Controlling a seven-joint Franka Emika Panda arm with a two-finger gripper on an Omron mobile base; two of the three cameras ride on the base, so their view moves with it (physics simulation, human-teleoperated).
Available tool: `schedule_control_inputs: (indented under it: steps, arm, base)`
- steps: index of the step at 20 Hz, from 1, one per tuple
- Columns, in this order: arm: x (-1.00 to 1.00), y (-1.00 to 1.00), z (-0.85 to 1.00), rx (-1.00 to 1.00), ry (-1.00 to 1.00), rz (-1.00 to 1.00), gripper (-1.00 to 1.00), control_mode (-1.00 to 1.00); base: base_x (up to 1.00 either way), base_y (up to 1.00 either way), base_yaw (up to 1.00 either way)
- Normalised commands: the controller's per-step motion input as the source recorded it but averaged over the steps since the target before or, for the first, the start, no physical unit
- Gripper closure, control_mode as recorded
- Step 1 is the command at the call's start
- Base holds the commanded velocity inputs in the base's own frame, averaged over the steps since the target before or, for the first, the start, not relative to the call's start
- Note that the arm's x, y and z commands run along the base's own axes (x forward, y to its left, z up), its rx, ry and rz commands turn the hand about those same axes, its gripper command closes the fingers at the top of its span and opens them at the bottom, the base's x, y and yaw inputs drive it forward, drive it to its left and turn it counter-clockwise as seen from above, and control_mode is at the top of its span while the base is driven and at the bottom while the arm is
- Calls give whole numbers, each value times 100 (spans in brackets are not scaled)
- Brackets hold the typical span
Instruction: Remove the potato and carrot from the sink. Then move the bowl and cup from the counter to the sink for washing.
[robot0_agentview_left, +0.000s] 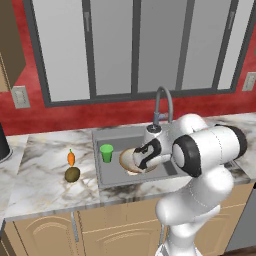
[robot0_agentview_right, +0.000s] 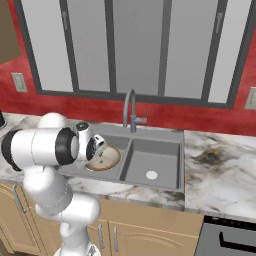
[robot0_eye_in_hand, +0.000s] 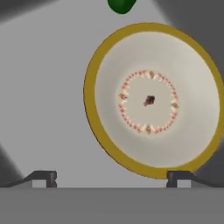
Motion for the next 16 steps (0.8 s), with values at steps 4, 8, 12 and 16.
schedule_control_inputs:
  steps: [4, 8, 12, 16]
  arm:
    - [-19, 0, 52, 0, 0, -25, -100, -100]
    - [-32, -2, 45, 2, 0, -33, -100, -100]
    - [-38, -6, 40, 6, 0, -37, -100, -100]
    - [-36, -2, 43, 9, 0, -37, -100, -100]
  base:
    - [0, 0, 0]
    - [0, 0, 0]
    - [0, 0, 0]
    - [0, 0, 0]
